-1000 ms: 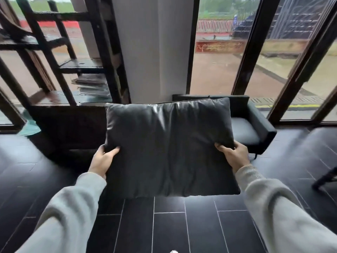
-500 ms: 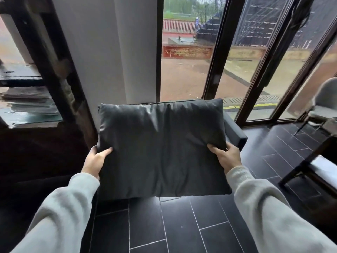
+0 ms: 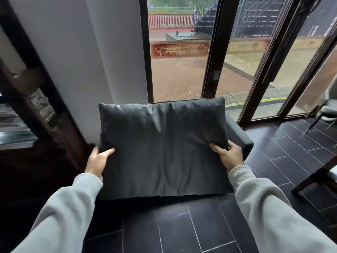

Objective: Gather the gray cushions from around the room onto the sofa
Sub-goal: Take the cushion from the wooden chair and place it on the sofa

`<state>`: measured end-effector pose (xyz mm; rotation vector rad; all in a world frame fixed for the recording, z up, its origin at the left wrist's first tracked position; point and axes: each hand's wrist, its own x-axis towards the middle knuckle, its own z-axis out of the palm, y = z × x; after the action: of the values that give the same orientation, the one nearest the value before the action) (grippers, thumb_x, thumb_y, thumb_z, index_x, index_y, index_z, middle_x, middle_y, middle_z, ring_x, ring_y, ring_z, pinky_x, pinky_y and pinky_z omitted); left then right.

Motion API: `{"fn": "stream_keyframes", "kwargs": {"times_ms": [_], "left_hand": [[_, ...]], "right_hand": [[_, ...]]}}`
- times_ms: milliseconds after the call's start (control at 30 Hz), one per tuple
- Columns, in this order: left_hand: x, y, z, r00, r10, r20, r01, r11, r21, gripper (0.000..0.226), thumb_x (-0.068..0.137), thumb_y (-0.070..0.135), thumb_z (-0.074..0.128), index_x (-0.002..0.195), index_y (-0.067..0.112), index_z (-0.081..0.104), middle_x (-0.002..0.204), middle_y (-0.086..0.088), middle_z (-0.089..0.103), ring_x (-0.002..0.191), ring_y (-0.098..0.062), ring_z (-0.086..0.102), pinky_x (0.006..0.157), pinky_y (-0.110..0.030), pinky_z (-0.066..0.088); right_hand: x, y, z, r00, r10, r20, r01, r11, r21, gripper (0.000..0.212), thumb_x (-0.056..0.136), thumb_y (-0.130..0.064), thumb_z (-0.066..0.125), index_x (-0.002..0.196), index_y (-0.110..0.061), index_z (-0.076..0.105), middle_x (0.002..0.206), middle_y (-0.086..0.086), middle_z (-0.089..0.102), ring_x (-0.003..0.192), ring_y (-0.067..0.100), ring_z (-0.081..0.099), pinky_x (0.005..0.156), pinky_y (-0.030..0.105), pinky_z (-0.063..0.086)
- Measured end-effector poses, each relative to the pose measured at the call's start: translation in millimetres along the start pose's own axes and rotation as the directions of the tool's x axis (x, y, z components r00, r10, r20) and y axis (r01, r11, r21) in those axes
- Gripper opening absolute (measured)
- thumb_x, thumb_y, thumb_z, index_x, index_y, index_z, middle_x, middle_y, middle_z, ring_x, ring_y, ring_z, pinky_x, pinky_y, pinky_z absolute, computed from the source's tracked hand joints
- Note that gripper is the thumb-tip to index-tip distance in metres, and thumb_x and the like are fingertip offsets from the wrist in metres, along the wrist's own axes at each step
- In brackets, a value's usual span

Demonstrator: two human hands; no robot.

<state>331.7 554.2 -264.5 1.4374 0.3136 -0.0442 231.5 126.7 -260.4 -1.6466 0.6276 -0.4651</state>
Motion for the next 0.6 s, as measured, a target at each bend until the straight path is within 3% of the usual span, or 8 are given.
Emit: {"fn": "stream_keyframes", "kwargs": {"times_ms": [133, 267, 367, 600], "left_hand": [[36.7, 1.9, 52.0, 0.999, -0.016, -0.042, 0.016, 1.000, 0.010, 0.035, 0.076, 0.027, 0.080, 0.109, 0.028, 0.072, 0.100, 0.001, 0.082, 0.091, -0.021, 0.079, 0.078, -0.039, 0.061], [73.4, 0.6, 94.6, 0.995, -0.026, -0.100, 0.027, 1.000, 0.005, 0.040, 0.072, 0.028, 0.082, 0.111, 0.027, 0.073, 0.102, 0.001, 0.081, 0.100, -0.025, 0.076, 0.086, -0.044, 0.061], [99.8, -2.4, 116.5, 0.992, -0.033, -0.120, 0.033, 0.999, 0.003, 0.043, 0.072, 0.029, 0.082, 0.114, 0.025, 0.073, 0.109, -0.002, 0.080, 0.105, -0.027, 0.074, 0.096, -0.049, 0.058], [173.5, -9.3, 146.0, 0.989, -0.069, -0.130, 0.069, 0.998, 0.001, 0.047, 0.067, 0.031, 0.084, 0.112, 0.027, 0.073, 0.109, 0.001, 0.081, 0.105, -0.026, 0.076, 0.096, -0.050, 0.058]], "right_hand": [[75.7, -2.9, 2.1, 0.999, -0.014, 0.040, 0.014, 1.000, 0.018, 0.018, 0.077, -0.022, 0.094, 0.088, -0.020, 0.080, 0.086, -0.003, 0.080, 0.079, 0.013, 0.071, 0.091, 0.046, 0.061], [145.5, -5.9, 8.8, 0.996, -0.017, 0.084, 0.016, 1.000, 0.011, 0.017, 0.079, -0.020, 0.092, 0.090, -0.021, 0.080, 0.094, 0.002, 0.082, 0.095, 0.026, 0.076, 0.096, 0.049, 0.060], [187.9, -5.1, 16.7, 0.995, -0.009, 0.102, 0.008, 1.000, 0.008, 0.019, 0.078, -0.021, 0.092, 0.092, -0.017, 0.080, 0.096, 0.006, 0.082, 0.095, 0.024, 0.075, 0.097, 0.052, 0.059], [267.4, 5.0, 57.4, 0.993, 0.036, 0.114, -0.035, 0.999, -0.010, 0.019, 0.077, -0.023, 0.093, 0.090, -0.016, 0.080, 0.095, 0.007, 0.082, 0.100, 0.032, 0.076, 0.097, 0.053, 0.059]]}}
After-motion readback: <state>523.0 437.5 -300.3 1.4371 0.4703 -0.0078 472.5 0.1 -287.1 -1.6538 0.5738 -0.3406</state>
